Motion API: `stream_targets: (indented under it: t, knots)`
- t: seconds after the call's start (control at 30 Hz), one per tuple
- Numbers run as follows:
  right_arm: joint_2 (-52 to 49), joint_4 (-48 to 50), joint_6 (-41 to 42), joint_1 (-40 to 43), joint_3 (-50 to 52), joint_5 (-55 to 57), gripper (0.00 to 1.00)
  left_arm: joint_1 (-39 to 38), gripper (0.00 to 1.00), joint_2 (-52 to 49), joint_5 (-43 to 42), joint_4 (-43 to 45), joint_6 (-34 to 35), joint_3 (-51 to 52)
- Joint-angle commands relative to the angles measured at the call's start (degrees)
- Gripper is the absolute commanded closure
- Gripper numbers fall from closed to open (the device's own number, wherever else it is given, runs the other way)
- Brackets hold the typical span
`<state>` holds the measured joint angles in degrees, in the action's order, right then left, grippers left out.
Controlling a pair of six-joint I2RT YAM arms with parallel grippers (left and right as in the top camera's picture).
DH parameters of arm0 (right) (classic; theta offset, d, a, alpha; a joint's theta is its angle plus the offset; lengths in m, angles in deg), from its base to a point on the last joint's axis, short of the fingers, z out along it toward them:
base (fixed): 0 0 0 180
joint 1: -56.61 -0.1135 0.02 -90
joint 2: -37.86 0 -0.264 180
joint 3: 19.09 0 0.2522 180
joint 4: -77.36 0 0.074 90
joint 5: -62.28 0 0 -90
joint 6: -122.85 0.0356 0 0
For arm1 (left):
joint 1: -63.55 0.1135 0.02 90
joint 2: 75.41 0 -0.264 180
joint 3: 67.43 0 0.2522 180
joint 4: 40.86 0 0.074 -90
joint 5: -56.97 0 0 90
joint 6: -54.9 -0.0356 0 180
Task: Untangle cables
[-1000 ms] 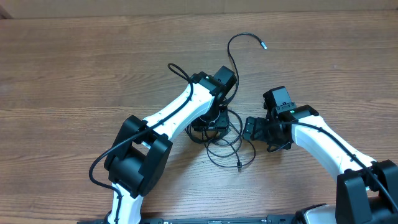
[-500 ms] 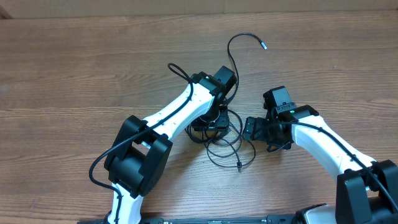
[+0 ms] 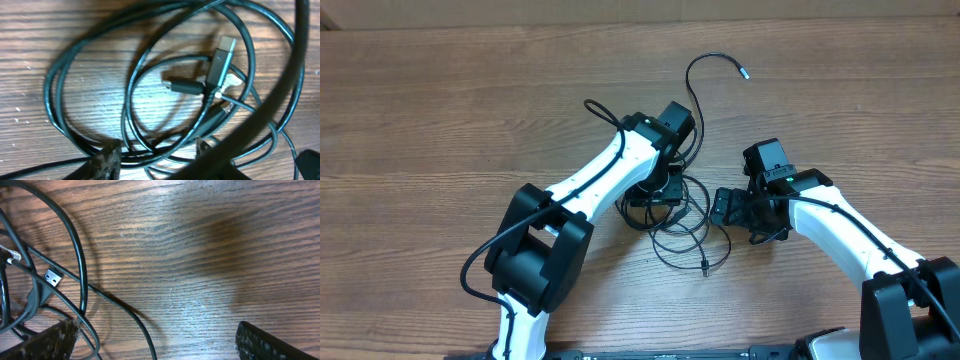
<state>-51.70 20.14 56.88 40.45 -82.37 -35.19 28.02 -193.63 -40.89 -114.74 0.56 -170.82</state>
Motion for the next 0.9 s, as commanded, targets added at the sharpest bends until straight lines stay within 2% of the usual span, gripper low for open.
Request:
stream_targets:
  t: [0.0, 0.37, 0.5, 0.7, 0.87]
  knots:
    - [-0.20, 0.28, 0.20, 0.15, -0.66, 0.37, 0.00, 1.62, 0.55, 0.04, -0.76, -0.28, -2.40, -0.87]
    - [-0.20, 0.28, 0.20, 0.15, -0.66, 0.37, 0.00, 4.02, 0.54, 6.19, -2.71, -0.83, -7.67, -5.14]
    - [-0.20, 0.28, 0.20, 0.15, -0.66, 0.37, 0.00, 4.11, 0.53, 6.64, -2.14, -4.07, -10.56, -5.14]
    - [-0.20, 3.02, 0.20, 0.15, -0.66, 0.35, 0.00, 5.35, 0.36, 6.58, 12.55, -11.67, -10.84, -5.14]
    - [-0.20, 9.66, 0.22, 0.15, -0.66, 0.33, 0.00, 6.21, 0.30, 6.56, 12.22, -13.86, -13.94, -4.85]
